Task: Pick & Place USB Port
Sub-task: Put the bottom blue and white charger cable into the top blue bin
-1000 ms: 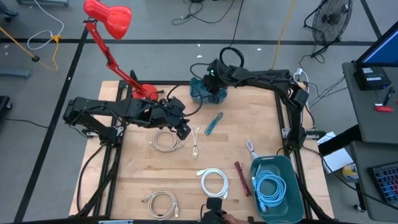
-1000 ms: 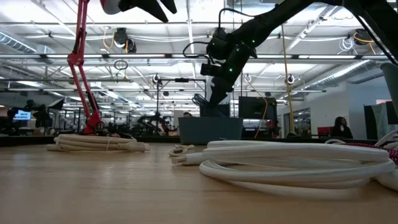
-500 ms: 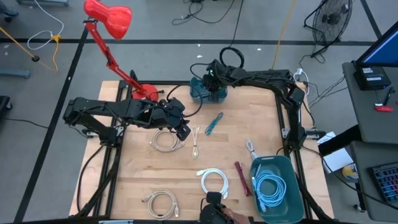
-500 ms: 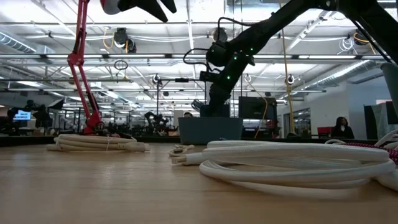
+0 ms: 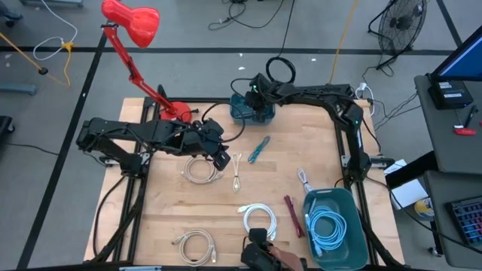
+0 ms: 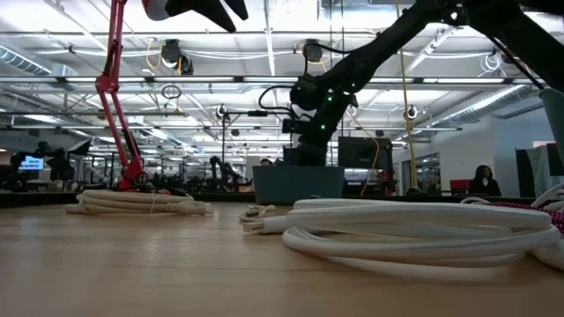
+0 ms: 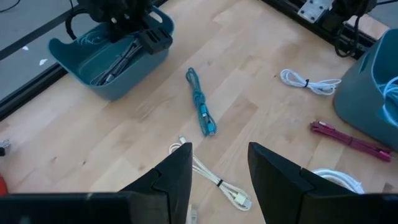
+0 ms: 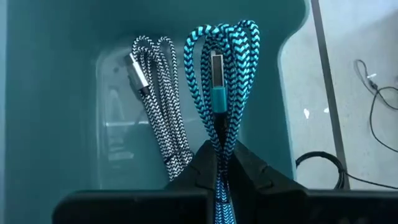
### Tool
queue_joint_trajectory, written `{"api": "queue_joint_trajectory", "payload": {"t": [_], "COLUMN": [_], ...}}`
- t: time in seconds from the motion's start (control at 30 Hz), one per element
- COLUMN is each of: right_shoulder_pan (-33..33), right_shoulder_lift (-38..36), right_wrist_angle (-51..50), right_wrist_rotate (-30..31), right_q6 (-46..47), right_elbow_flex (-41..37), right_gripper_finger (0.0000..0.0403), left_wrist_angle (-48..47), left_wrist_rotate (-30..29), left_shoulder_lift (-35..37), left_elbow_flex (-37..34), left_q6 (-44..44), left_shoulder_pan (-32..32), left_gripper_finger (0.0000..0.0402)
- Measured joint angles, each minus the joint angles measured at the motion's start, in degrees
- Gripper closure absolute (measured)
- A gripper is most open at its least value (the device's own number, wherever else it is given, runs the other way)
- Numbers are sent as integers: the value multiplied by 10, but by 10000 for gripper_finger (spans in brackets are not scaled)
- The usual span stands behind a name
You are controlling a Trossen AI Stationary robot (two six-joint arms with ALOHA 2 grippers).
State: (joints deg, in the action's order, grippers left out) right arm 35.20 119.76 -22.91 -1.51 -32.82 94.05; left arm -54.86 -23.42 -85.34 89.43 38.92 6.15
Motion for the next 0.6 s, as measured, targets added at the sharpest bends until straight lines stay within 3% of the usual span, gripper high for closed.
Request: {"api": "queue_joint_trajectory", "payload": {"t": [0.17,0.4,0.6], "right_shoulder_pan": [-1,-14,-15], "right_shoulder_lift": [19,20,16], "right_wrist_angle": [-5,22,59], "right_wrist_rotate": [13,79,92], "right_q6": [7,3,16], "right_elbow_flex": [1,1,0], "right_gripper_finger": [392,347,330], "left_wrist_angle": [-12,-17,-21], "left_wrist_rotate": [3,6,6], "left_shoulder_lift": [0,0,0], "left_elbow_flex": [0,0,0], "left_q6": [0,0,-2], "left_shoulder_pan": [0,0,0], "left_gripper_finger": [245,245,245]}}
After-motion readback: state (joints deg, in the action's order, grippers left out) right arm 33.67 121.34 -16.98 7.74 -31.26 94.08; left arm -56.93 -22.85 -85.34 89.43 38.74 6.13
